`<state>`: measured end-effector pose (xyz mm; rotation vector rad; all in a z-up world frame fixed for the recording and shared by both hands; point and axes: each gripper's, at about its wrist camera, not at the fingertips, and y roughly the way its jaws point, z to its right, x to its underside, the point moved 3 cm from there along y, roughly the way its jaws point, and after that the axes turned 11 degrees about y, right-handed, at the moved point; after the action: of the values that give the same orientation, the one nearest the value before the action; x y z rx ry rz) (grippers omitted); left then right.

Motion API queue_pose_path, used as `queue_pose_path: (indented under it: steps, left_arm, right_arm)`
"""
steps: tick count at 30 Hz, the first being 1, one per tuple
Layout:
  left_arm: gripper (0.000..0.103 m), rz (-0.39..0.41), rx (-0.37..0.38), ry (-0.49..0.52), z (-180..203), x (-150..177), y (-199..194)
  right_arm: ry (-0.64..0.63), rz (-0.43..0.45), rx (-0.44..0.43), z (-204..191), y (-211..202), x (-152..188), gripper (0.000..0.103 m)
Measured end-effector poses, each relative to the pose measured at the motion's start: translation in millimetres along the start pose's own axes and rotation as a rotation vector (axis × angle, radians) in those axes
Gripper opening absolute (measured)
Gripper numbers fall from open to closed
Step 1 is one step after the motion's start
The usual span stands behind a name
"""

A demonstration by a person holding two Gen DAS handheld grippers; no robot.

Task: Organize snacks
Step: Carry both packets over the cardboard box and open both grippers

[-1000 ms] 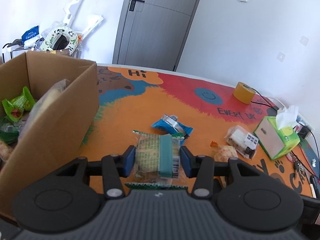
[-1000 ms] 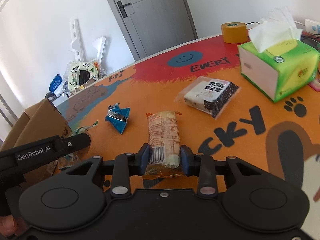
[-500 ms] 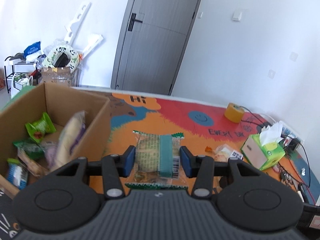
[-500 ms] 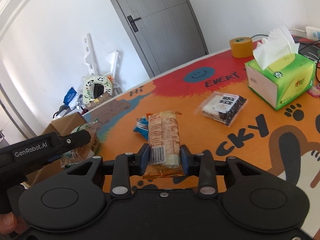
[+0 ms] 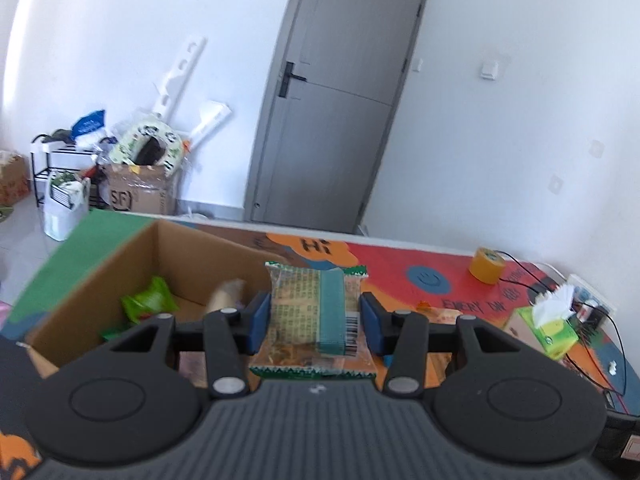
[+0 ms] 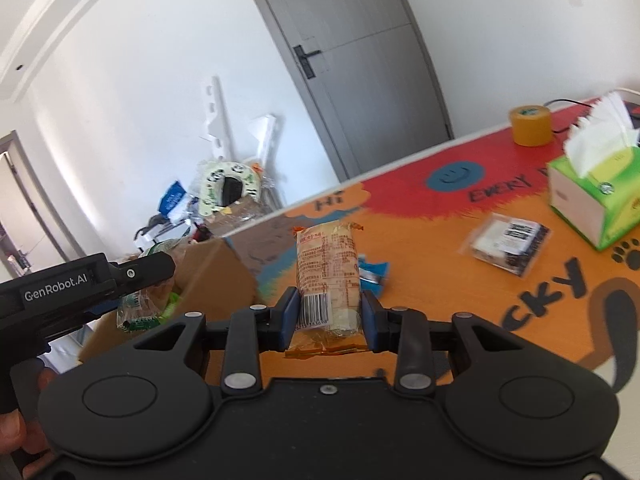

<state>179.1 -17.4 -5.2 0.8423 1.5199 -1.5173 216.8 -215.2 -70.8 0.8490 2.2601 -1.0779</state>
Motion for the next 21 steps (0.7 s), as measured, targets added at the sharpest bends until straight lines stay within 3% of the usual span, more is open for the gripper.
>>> queue_pose_path:
  steps: [10, 21]
  left_arm:
    - [0.047, 0.021, -0.079, -0.043, -52.8, -4.8, -17.5]
    - [0.047, -0.012, -0.129, -0.102, -99.9, 6.5, -10.4]
  right_arm:
    - [-0.053, -0.015, -0.063, -43.3, 11.7, 6.9, 0.034]
    - [-0.105, -0.027, -0.088, -81.2, 23.2, 16.3, 0.034]
